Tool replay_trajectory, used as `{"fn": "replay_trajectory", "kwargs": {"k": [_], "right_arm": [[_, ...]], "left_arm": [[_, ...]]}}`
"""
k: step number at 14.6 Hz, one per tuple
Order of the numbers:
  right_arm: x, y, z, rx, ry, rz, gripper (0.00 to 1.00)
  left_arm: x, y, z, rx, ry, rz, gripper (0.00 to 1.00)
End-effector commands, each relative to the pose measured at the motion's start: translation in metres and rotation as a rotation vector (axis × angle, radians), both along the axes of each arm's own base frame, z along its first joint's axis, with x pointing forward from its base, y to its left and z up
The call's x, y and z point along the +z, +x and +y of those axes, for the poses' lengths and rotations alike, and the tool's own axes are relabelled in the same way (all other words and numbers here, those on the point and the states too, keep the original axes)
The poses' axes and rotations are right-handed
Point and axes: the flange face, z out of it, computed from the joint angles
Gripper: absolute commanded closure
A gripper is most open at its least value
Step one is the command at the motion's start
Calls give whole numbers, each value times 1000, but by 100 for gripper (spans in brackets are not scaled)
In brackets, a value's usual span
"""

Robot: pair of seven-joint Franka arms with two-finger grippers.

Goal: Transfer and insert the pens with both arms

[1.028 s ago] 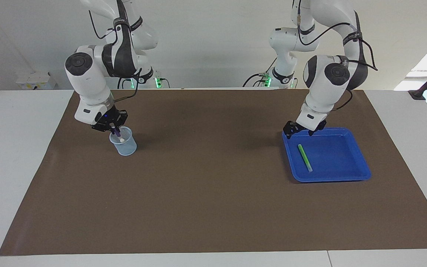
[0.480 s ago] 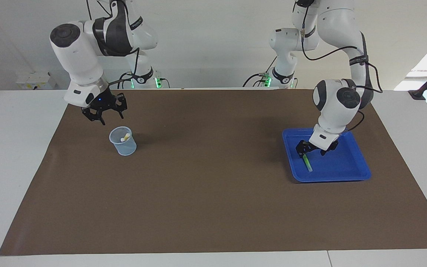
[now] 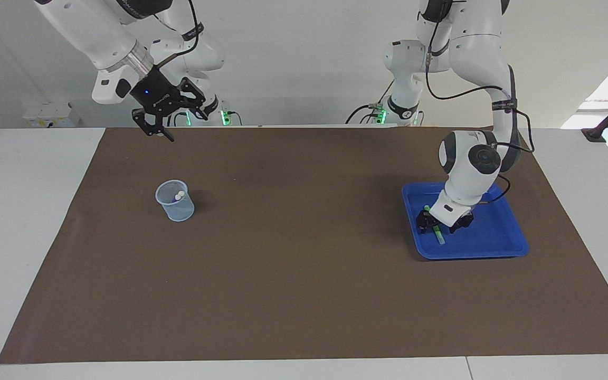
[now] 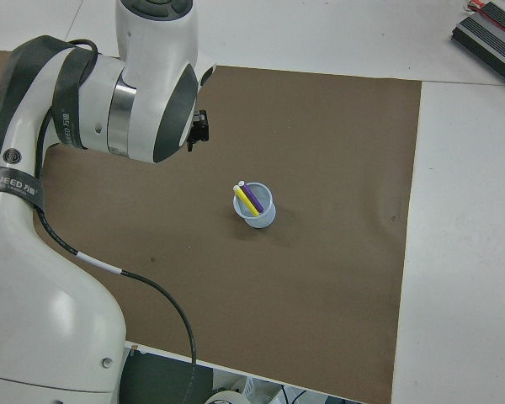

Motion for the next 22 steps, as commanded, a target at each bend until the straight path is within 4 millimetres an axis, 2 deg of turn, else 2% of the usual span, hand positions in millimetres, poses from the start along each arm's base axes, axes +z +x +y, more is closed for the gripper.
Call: {"fn": "replay_trajectory", "kwargs": {"k": [1, 2, 5, 6, 9, 12, 15, 19, 22], "right_arm": [[-9, -7, 14, -162, 45, 95, 0], [-8, -10, 24, -194, 72, 122, 0], [-6, -8, 31, -328, 190, 212, 0], [-9, -6, 34, -354, 230, 230, 0], [-14, -2, 45, -483, 341, 286, 0], [-19, -2, 77, -548, 424, 349, 0], [-27, -5, 108, -591, 473, 351, 0], [-29, -9, 129, -584, 490, 338, 0], [-28, -12, 153, -623, 494, 327, 0]], "left_arm": [[0, 5, 3, -21, 17, -3, 43], [0, 5, 3, -21, 17, -3, 56], [-1, 4, 3, -21, 18, 1, 95], [-1, 4, 4, -19, 19, 3, 100], [0, 5, 5, -18, 18, 1, 100], [1, 5, 6, -15, 18, 6, 100], [14, 11, 6, -5, 19, 27, 100], [47, 16, 3, 29, 9, 101, 100], [85, 12, 2, 107, -49, 161, 100]]}}
